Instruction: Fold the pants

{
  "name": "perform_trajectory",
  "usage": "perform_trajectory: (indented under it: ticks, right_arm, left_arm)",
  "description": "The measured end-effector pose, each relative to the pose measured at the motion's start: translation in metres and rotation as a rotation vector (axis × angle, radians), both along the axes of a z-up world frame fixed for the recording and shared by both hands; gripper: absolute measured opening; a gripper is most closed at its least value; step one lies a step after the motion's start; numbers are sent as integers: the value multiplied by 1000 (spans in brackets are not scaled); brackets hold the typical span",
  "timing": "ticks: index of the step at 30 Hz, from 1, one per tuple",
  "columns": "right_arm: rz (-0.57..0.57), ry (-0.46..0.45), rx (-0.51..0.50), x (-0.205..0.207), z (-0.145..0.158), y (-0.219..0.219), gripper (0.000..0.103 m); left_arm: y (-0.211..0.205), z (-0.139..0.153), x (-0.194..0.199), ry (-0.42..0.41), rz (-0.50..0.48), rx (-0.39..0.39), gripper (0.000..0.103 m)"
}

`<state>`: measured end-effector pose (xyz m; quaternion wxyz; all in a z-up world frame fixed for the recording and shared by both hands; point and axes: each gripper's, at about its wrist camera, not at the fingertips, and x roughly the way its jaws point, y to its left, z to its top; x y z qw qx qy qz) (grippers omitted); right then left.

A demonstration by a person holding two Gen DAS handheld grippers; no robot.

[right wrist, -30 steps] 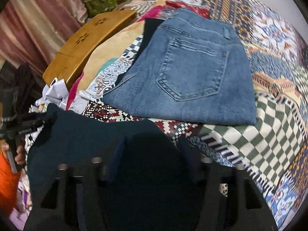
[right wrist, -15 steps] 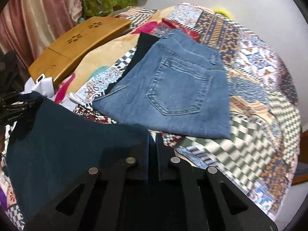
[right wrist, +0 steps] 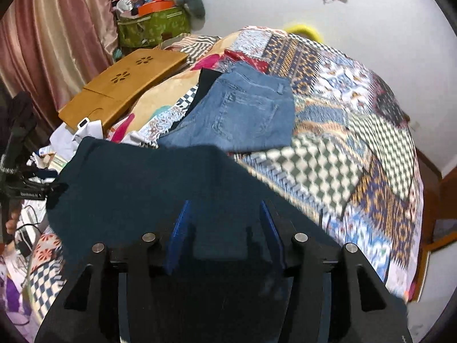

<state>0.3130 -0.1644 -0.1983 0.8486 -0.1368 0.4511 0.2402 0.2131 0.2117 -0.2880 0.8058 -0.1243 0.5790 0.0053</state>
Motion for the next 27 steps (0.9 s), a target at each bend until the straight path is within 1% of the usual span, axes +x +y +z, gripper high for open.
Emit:
perform_trajectory:
  ticks: [2, 3, 4, 5, 7, 9, 11, 13, 15, 17, 19, 21, 24, 25, 26, 27]
  right_arm:
    - [-26, 12, 14, -12, -2, -8, 47]
    - [-36, 15, 20, -16, -3, -11, 47]
    - [-48, 20, 27, -20, -3, -16, 47]
    - [-59, 25, 34, -24, -4, -19, 47]
    - [-85, 34, 52, -31, -5, -25, 47]
    - [-105, 37, 68, -35, -4, -30, 47]
    - [-125, 36, 86, -38, -2, -33, 47]
    - [-139, 29, 99, -41, 1, -37, 47]
    - [-155, 26, 111, -43, 2, -41, 47]
    - [-168, 32, 116, -45, -3, -44, 47]
    - [-185, 47, 106, -46, -13, -47, 47]
    - [-207, 82, 86, -47, -28, -51, 47]
    - [-231, 133, 68, -53, -50, -62, 48]
    - [-241, 132, 96, -58, -53, -69, 50]
    - [-250, 127, 109, -63, -52, -74, 56]
    - [-255, 136, 122, -66, -51, -81, 57]
  left_arm:
    - [-3, -4, -11, -4, 3, -26, 63]
    - [-5, -4, -16, -10, 10, -12, 52]
    - [-6, -3, -19, -17, 21, 21, 39]
    - [-8, 0, -23, -31, 31, 58, 38]
    - [-6, 7, -30, -71, 44, 71, 36]
    - [-3, 19, -35, -114, 67, 123, 35]
    - [3, 26, -37, -136, 84, 144, 35]
    - [8, 26, -38, -131, 90, 128, 35]
    - [6, 18, -37, -104, 71, 131, 35]
    - [1, 6, -37, -73, 52, 144, 36]
    - [-2, 0, -38, -54, 42, 138, 38]
    - [-2, 3, -41, -61, 41, 137, 38]
    - [2, 16, -45, -77, 47, 135, 40]
    - [3, 21, -44, -81, 51, 140, 40]
    - [4, 28, -44, -91, 58, 150, 41]
    - [5, 34, -44, -102, 62, 157, 41]
